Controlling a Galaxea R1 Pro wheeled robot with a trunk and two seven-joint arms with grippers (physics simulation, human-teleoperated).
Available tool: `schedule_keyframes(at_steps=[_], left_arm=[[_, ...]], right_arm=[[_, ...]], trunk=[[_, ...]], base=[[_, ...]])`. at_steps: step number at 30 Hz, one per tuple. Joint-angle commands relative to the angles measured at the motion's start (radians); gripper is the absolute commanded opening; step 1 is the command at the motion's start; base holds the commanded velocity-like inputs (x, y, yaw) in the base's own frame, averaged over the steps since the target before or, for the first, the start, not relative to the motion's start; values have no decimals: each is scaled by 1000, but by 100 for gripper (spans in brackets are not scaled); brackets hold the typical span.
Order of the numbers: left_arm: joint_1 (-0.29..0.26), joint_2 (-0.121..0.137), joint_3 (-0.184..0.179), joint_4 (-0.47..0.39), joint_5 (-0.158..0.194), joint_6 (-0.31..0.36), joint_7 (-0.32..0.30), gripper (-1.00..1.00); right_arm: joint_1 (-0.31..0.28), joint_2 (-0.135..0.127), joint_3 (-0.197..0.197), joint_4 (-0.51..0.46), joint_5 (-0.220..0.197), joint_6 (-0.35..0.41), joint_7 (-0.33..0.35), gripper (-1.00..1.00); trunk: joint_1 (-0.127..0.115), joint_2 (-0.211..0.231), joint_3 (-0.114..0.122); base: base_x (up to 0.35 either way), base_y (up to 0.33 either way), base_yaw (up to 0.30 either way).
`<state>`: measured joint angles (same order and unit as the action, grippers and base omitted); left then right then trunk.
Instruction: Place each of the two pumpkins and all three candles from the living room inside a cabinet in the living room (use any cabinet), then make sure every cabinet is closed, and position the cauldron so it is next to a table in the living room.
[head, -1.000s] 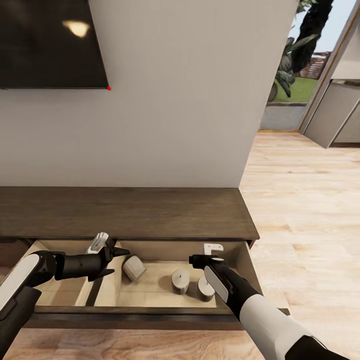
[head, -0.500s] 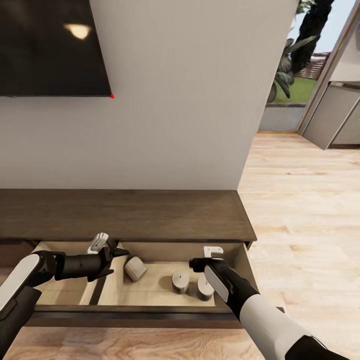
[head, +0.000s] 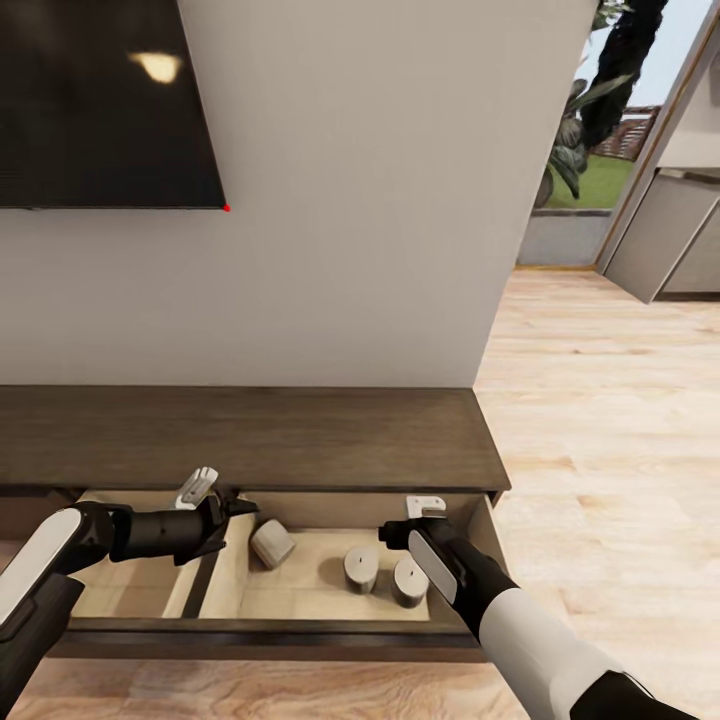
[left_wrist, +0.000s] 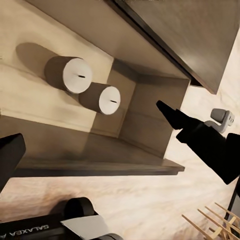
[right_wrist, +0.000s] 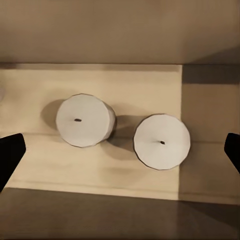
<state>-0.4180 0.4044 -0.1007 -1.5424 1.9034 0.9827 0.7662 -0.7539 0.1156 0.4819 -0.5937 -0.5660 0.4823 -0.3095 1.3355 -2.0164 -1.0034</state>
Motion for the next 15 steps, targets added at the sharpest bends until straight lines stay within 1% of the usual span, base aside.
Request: schedule_keyframes(at_steps=[1, 7, 10, 13, 15], left_arm=[[-1, 1, -1, -1, 10, -1, 19, 100], [-1, -1, 1, -2, 10, -2, 128, 100], [-1, 0, 2, -3, 7, -2, 166, 100], [-1, -1, 3, -4, -9, -3, 212, 100], [-1, -3, 3, -7, -29, -4, 238, 100]], right_arm=[[-1, -1, 6, -1, -11, 2, -10, 100], [-1, -1, 5, -3, -11, 2, -10, 100], [-1, -1, 5, -3, -10, 3, -9, 100], [-1, 0, 6, -3, -10, 4, -9, 100], [-1, 0, 6, -3, -9, 5, -9, 100]], trunk=[[-4, 7, 2], [-27, 49, 21], [-39, 70, 31], [-50, 91, 40], [-58, 105, 46]], base=[[0, 0, 0], [0, 0, 0], [0, 0, 0], [0, 0, 0], [0, 0, 0]])
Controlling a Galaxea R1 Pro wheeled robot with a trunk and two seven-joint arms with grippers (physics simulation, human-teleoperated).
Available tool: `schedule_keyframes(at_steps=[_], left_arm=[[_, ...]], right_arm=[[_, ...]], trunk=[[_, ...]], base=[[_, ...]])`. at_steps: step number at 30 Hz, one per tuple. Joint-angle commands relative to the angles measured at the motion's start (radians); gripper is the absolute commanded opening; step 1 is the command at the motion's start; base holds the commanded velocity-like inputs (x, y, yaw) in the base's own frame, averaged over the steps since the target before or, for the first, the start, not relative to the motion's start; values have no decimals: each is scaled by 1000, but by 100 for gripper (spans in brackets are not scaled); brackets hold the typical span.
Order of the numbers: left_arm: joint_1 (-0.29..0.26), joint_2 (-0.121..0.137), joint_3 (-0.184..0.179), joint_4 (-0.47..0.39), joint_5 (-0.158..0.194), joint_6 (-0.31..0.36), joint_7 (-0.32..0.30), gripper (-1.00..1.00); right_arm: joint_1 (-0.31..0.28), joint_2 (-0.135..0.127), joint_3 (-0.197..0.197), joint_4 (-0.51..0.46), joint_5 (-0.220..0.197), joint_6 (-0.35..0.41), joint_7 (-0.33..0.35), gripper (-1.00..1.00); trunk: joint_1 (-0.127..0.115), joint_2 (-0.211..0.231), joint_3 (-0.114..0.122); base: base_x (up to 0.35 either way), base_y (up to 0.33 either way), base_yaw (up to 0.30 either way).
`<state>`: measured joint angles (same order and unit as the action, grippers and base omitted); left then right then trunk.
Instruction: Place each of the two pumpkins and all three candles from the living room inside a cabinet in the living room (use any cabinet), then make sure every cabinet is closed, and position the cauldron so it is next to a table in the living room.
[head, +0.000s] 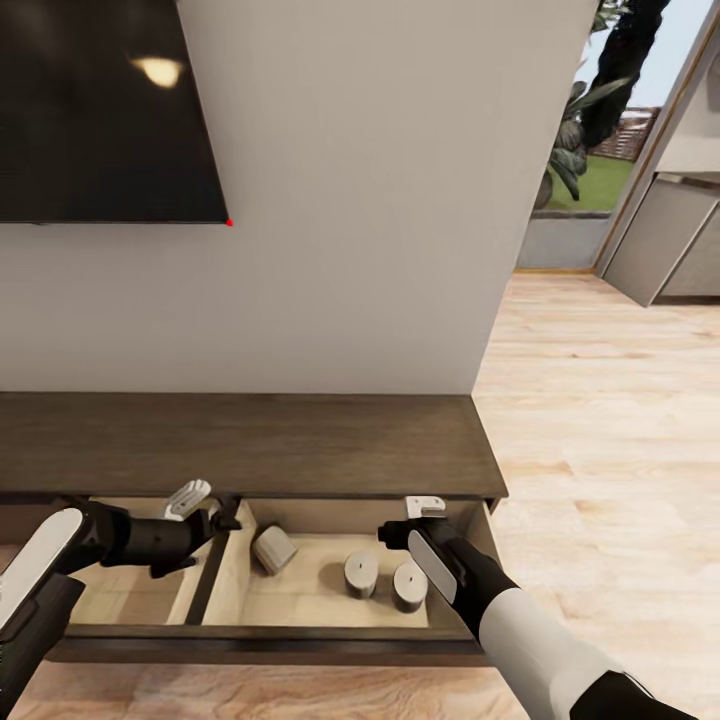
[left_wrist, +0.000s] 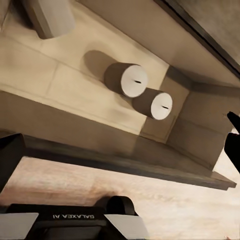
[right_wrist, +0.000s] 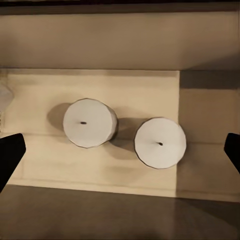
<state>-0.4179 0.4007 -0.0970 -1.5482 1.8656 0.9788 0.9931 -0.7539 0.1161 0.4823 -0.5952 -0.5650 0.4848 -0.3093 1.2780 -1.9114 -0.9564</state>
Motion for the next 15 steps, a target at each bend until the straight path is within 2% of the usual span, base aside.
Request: schedule_keyframes(at_steps=[1, 3, 6, 9, 11, 15], left_arm=[[-2, -10, -1, -2, -15, 0, 29, 100], [-3, -33, -2, -4, -62, 0, 51, 100], [-5, -82, -2, -7, -151, 0, 86, 100], [-7, -113, -1, -9, -202, 0, 105, 100], [-8, -122, -1, -10, -219, 0, 111, 100], [-8, -128, -1, -10, -228, 1, 115, 100]], right_arm=[[-1, -1, 6, -1, -10, 3, -10, 100], [-1, -1, 6, -1, -11, 3, -10, 100], [-1, -1, 6, -1, -12, 3, -10, 100], [-1, -1, 6, -1, -13, 3, -9, 100], [-1, -1, 6, -1, -13, 3, -9, 100], [-1, -1, 6, -1, -12, 3, -9, 100]], trunk=[[-4, 7, 2], [-12, 21, 9], [-23, 42, 18], [-35, 63, 27], [-42, 77, 34], [-58, 105, 46]], base=[[0, 0, 0], [0, 0, 0], [0, 0, 0], [0, 0, 0], [0, 0, 0], [0, 0, 0]])
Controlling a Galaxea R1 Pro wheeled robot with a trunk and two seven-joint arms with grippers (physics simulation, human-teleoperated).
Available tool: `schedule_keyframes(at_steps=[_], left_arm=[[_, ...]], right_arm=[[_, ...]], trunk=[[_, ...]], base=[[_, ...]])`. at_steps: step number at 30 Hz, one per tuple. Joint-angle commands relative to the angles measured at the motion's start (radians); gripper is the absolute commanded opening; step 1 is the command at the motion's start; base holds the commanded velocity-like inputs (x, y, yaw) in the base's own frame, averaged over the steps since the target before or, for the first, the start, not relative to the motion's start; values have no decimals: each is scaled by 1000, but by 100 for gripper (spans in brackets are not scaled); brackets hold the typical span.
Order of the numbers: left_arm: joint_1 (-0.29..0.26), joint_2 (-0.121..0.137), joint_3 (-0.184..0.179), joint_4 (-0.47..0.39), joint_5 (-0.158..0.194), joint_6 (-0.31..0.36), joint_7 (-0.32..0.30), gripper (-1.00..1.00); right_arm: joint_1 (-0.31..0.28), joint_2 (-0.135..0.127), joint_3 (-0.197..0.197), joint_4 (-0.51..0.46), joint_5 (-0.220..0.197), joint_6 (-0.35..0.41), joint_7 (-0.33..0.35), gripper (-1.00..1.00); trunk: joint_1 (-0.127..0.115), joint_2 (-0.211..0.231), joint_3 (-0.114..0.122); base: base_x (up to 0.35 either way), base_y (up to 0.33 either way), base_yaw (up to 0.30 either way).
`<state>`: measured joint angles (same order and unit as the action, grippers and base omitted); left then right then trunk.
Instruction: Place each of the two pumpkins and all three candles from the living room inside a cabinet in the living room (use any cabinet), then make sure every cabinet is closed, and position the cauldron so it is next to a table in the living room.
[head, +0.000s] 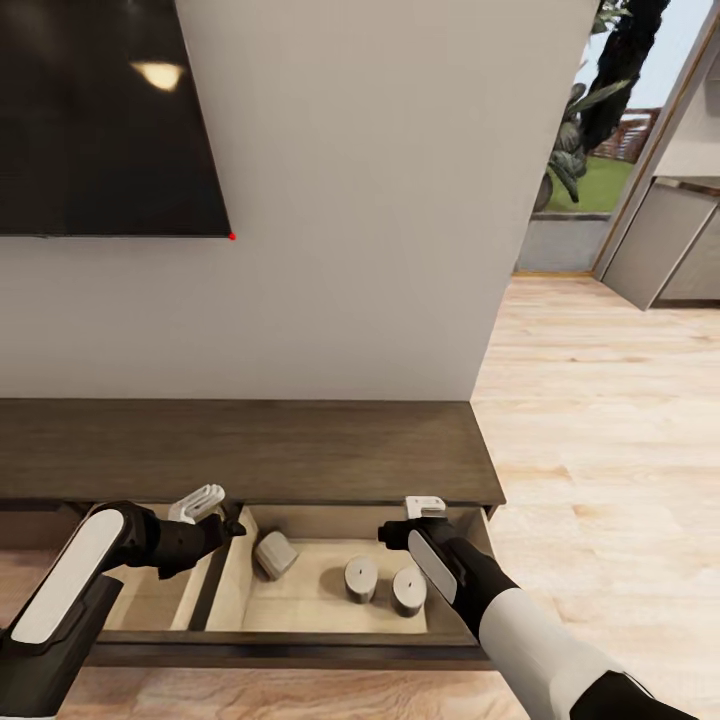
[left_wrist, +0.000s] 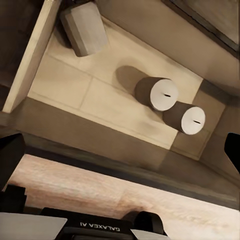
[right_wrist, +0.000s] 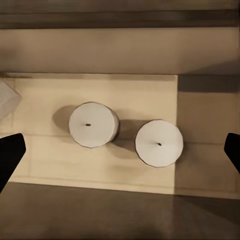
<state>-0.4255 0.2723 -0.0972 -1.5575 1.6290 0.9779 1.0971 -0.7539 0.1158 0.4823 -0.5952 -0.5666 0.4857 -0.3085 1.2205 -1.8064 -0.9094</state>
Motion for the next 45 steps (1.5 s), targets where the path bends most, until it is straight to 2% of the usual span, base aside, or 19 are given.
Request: schedule_keyframes(at_steps=[1, 34, 43, 45], left_arm=[[-1, 0, -1, -1, 7, 2, 11, 100], [-1, -1, 1, -1, 6, 2, 10, 100], [-1, -1, 1, -1, 6, 2, 10, 100], [-1, -1, 1, -1, 6, 2, 10, 100]], right_arm=[[-1, -1, 5, -1, -11, 2, -10, 100], [-1, 0, 5, -1, -13, 4, -7, 100], [-1, 1, 5, -1, -13, 4, -7, 100], [-1, 1, 5, -1, -13, 4, -7, 100]], trunk=[[-4, 7, 2], [-131, 238, 106], [-165, 301, 134], [-165, 301, 134]], base=[[0, 0, 0], [-46, 0, 0], [-292, 0, 0], [-324, 0, 0]])
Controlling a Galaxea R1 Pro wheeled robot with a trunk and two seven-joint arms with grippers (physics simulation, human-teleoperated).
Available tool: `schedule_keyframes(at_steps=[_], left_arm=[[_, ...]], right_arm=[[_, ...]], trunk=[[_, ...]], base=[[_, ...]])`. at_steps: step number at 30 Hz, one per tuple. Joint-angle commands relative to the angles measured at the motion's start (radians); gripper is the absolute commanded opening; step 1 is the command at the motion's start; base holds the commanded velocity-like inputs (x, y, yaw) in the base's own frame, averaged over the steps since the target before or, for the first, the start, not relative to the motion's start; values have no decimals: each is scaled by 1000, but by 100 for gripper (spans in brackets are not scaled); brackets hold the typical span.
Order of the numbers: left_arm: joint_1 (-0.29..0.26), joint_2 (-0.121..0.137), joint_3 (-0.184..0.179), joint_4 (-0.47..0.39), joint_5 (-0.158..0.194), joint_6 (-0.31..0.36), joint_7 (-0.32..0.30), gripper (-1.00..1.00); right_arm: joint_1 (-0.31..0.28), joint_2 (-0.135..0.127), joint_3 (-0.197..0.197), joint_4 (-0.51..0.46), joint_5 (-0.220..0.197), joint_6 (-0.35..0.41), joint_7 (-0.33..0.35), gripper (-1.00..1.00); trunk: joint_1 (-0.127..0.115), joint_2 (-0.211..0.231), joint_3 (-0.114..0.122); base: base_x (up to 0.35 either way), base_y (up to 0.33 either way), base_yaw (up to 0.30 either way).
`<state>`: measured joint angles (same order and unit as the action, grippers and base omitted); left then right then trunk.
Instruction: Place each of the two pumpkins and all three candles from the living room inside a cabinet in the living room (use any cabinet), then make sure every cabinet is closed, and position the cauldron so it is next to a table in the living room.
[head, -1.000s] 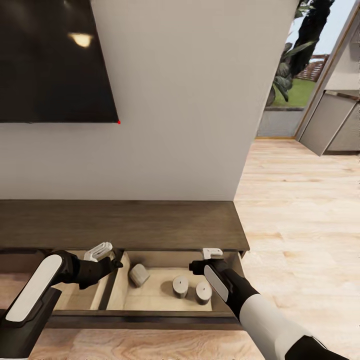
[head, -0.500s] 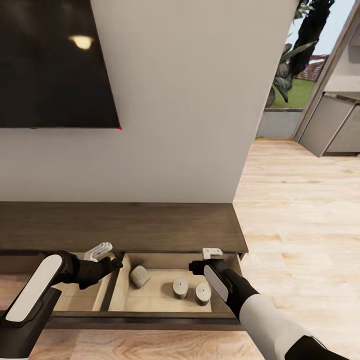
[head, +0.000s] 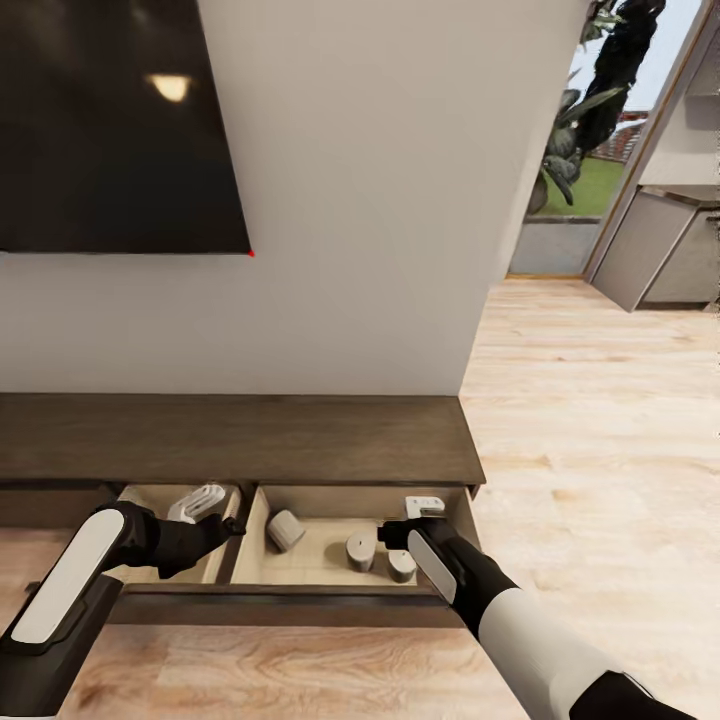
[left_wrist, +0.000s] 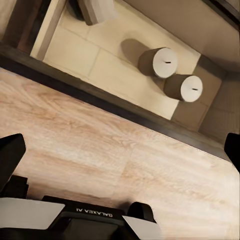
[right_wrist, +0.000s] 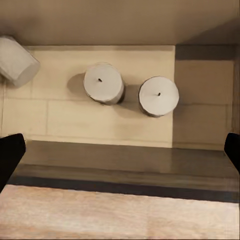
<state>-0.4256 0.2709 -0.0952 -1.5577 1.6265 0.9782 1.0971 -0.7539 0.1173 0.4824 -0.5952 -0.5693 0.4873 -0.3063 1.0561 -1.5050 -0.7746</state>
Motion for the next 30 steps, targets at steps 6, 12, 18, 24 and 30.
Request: schedule_keyframes(at_steps=[6, 12, 18, 24, 30], left_arm=[[-1, 1, -1, -2, 9, 2, 10, 100], [-1, 1, -1, -2, 9, 2, 10, 100], [-1, 1, -1, -2, 9, 2, 10, 100], [-1, 0, -1, -2, 9, 2, 10, 100], [-1, 0, -1, -2, 9, 2, 10, 100]], right_arm=[[-1, 1, 5, -1, -12, 2, -9, 100], [-1, 1, 5, -1, -12, 2, -8, 100], [-1, 1, 5, -1, -12, 2, -8, 100], [-1, 1, 5, -1, -12, 1, -8, 100], [-1, 2, 5, -1, -12, 1, -8, 100]], trunk=[[-1, -1, -1], [-1, -1, -1], [-1, -1, -1], [-1, -1, -1], [-1, -1, -1]], base=[[-326, 0, 0], [-328, 0, 0], [-327, 0, 0], [-327, 0, 0], [-327, 0, 0]])
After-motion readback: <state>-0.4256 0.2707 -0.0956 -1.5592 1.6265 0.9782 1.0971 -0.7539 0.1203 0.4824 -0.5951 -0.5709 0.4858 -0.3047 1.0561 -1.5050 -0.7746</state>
